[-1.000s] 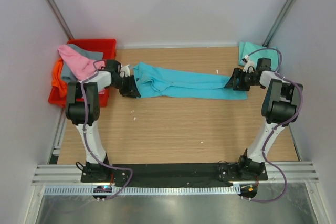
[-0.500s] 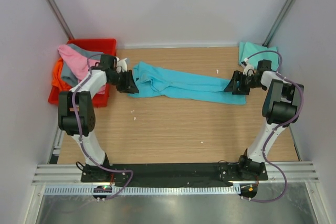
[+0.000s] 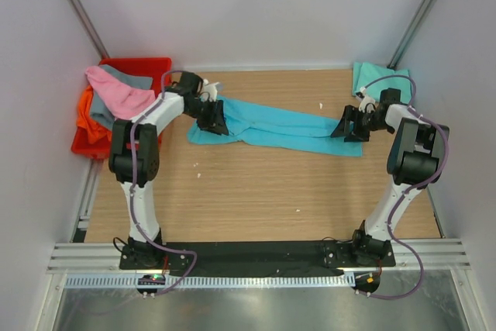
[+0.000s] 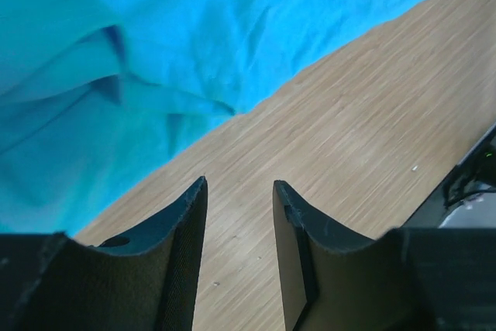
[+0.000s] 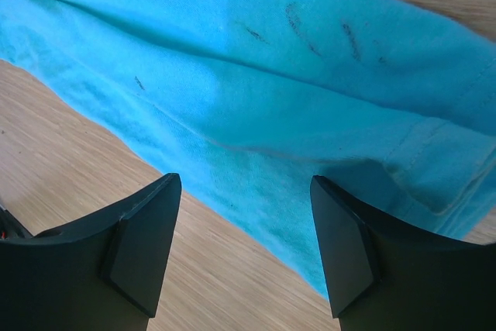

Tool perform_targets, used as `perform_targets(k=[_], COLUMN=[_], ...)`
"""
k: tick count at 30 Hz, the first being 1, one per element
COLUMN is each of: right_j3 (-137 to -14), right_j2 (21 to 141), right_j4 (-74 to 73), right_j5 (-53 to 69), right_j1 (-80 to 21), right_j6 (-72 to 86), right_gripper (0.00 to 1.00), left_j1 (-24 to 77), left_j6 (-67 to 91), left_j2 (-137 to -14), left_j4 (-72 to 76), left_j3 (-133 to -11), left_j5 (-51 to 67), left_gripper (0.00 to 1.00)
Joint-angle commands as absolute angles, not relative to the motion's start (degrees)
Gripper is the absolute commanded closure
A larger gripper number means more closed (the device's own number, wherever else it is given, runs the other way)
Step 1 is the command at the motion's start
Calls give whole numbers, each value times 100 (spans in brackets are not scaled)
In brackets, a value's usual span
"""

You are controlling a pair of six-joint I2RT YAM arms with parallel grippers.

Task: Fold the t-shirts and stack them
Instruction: Fold the tshirt

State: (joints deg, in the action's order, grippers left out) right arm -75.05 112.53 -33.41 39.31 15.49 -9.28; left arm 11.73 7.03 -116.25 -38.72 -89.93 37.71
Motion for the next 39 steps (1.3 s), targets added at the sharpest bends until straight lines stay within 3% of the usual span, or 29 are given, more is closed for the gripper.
perform_targets(k=[1,9,16,39], right_j3=[-7480,-7383,-7356,-7436], right_j2=[10995,10872,10907,11127], right_j4=[-3138,-3032,-3015,-3041], right_j5=[3911,3893,3937,3955], right_j1=[1520,1521,1521,1521], right_j6=[-905,-905,-914,-932], right_gripper=[26,25,25,25], left_j1=[1792,2601,2926,3410], left_j6=[27,-931,-1783,-1661], left_j2=[-11637,-12022,-12234,-12339], left_j4=[-4385,-4754,-4702,-4808], left_j3=[-9517,-10431,-10521,-10345], left_j5=[3043,1153,-315,-360], left_gripper=[59,58,56,57])
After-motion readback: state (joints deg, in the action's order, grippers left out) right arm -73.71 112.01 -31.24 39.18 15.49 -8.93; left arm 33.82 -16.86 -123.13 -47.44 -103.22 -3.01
